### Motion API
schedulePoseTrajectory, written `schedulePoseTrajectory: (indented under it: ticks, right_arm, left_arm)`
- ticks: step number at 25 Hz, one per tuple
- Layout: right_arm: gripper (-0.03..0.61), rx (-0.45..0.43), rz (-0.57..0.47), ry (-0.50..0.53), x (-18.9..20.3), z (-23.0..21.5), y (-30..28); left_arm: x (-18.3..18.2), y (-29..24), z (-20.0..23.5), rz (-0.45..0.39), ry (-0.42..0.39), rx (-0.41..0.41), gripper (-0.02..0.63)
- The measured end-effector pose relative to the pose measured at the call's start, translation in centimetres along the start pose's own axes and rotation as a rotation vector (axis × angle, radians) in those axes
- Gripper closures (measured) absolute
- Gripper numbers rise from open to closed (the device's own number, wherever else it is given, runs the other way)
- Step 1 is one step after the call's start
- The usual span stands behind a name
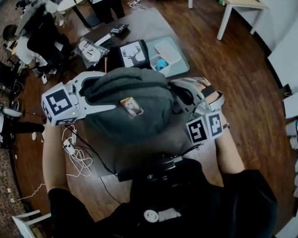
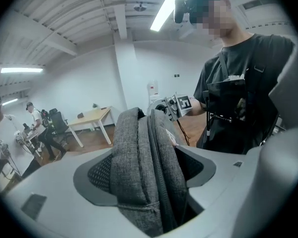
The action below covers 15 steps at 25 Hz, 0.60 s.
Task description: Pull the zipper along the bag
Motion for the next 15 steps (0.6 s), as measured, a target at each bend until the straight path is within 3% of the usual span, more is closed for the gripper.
schedulePoseTrajectory:
  ticks: [6,15]
  right_arm:
    - [0.549,-0.051,-0.016,0.220,-3.0,-1.5,-0.8]
    - [0.549,-0.109,-0.061,0.340,-6.8,-4.0,-2.0]
  left_arm:
    - [0.4,0.2,0.1,-0.055,-0.009,-0.014,0.258]
    - [0.6,0.3,0.1,-0.085,-0.008,-0.005,0.258]
Point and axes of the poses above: the fingertips, and each gripper's own axes: y backward along the fingers, z to its left, x out of its underside, the point moved 10 cm from there along y, backward along the fingers, and after that the axes turned 6 degrees about x, right-handed, at the moved point
